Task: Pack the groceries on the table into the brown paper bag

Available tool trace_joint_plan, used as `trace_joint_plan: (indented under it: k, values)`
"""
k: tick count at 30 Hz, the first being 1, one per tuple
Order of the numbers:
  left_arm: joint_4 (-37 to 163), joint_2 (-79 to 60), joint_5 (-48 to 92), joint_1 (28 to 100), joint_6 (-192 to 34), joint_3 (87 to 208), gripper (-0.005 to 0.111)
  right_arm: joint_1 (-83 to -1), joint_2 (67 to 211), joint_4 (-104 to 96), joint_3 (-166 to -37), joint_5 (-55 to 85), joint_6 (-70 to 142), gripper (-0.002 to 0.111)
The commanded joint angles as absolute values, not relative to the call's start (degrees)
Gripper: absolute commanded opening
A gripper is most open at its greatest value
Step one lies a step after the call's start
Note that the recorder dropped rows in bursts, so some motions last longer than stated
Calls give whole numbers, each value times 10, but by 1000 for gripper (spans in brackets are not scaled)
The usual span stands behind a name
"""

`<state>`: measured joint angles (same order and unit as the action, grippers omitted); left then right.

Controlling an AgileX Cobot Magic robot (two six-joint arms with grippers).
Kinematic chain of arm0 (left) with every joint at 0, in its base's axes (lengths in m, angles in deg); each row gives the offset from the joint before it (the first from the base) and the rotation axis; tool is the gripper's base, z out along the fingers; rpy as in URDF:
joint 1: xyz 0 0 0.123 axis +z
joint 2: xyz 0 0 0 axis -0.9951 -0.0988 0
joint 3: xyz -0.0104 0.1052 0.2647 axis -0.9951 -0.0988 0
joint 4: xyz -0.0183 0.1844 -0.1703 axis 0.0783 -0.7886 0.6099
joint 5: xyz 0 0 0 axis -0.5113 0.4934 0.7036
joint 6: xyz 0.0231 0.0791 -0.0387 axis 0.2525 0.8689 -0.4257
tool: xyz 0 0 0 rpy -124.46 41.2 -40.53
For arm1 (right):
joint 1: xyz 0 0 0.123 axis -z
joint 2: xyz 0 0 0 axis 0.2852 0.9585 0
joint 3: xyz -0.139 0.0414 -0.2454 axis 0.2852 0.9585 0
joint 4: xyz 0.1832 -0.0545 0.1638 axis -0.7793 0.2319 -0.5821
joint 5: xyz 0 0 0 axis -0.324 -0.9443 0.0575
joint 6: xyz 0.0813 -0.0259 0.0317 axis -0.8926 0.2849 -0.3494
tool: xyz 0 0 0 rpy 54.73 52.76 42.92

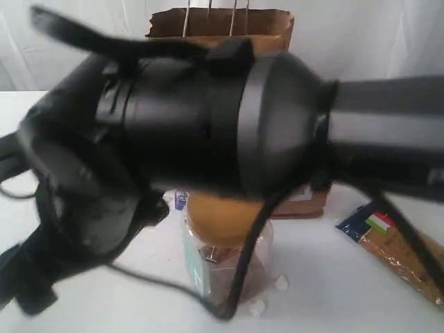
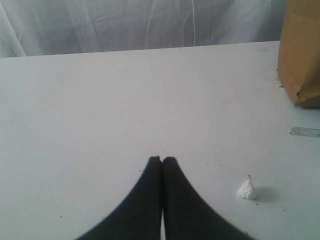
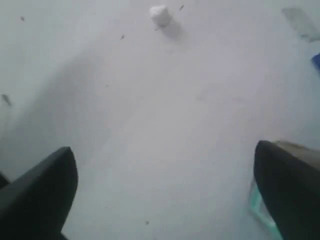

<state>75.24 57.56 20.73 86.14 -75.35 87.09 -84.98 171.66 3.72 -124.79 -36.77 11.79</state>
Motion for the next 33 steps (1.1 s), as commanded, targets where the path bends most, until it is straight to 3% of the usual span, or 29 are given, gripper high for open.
trace_joint_plan:
  k: [1, 4, 6, 12, 13, 15, 23, 33]
  values:
    - [756, 580, 210, 856, -752, 870, 0, -949, 1727, 66, -1216, -328, 59, 88]
    - [756, 580, 210, 856, -752, 870, 0, -977, 1756, 213, -1172, -362, -87, 88]
    - [756, 580, 210, 854, -752, 870, 0, -977, 1768, 229, -1157, -426, -98, 81]
    - [756, 580, 210, 847, -752, 870, 0, -987, 1769, 244, -1152, -398, -98, 29]
    - [756, 580, 210, 847, -752, 870, 0, -981, 1769, 280, -1152, -372, -107, 11]
    - [756, 580, 210, 847, -752, 870, 0, -964, 1778, 331, -1152, -353, -149, 0]
    - [756, 580, 210, 847, -752, 870, 0, -942, 1786, 325, -1057, -439, -199, 0]
    - [756, 580, 210, 847, -752, 870, 0, -910, 1718, 541, -876, -456, -476, 0]
